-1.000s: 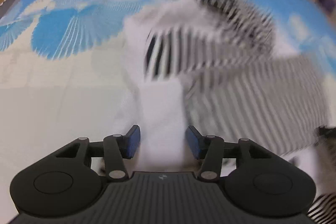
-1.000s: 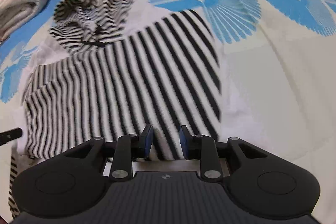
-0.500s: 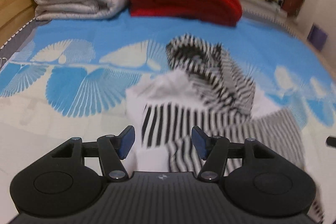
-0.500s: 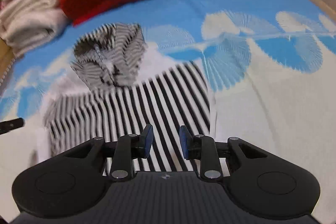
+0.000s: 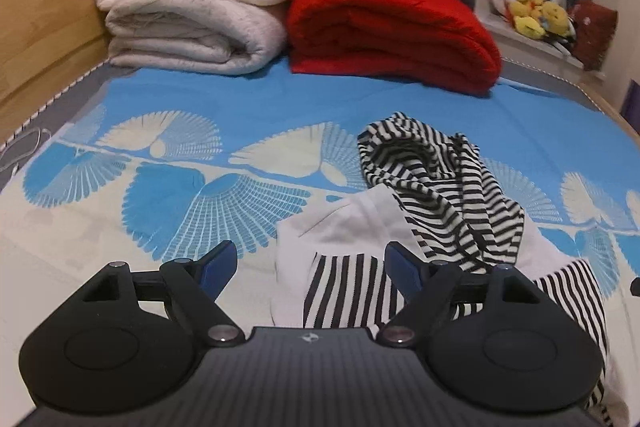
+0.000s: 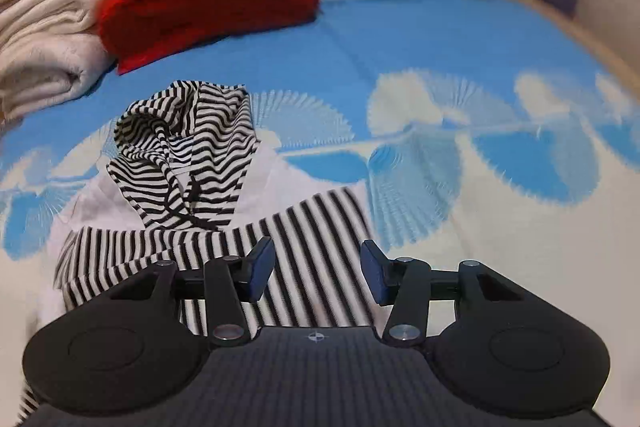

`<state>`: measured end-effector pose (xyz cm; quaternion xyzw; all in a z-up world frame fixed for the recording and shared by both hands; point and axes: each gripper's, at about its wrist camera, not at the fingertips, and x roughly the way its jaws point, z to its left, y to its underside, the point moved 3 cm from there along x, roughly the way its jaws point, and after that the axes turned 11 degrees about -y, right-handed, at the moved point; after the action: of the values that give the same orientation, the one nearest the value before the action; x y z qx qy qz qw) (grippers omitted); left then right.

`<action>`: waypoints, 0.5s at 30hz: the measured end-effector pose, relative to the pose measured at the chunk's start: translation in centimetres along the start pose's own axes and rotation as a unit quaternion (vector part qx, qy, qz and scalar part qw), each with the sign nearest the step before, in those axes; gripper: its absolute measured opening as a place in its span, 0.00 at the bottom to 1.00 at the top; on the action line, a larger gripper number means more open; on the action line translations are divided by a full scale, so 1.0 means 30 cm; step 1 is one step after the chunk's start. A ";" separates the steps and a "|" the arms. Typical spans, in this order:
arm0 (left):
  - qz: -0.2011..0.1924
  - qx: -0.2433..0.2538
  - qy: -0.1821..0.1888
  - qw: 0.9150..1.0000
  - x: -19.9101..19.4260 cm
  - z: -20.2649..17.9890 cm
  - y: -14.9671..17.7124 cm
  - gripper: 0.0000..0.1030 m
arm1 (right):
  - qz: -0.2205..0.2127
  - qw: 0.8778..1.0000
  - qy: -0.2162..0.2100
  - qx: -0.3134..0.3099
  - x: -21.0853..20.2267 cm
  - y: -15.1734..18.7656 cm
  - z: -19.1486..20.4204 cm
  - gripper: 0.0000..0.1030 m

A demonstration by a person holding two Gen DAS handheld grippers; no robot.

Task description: Fold small clothes

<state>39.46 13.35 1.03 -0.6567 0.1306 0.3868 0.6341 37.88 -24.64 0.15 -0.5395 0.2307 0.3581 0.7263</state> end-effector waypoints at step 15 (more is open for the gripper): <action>-0.010 0.041 -0.006 0.999 0.185 -0.044 -0.102 0.21 | -0.012 1.000 0.011 -0.012 0.019 -0.039 -0.101 0.42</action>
<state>45.64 14.38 -0.61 -0.6293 0.1359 0.3790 0.6647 39.29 -27.55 -0.49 -0.5546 0.2279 0.3460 0.7217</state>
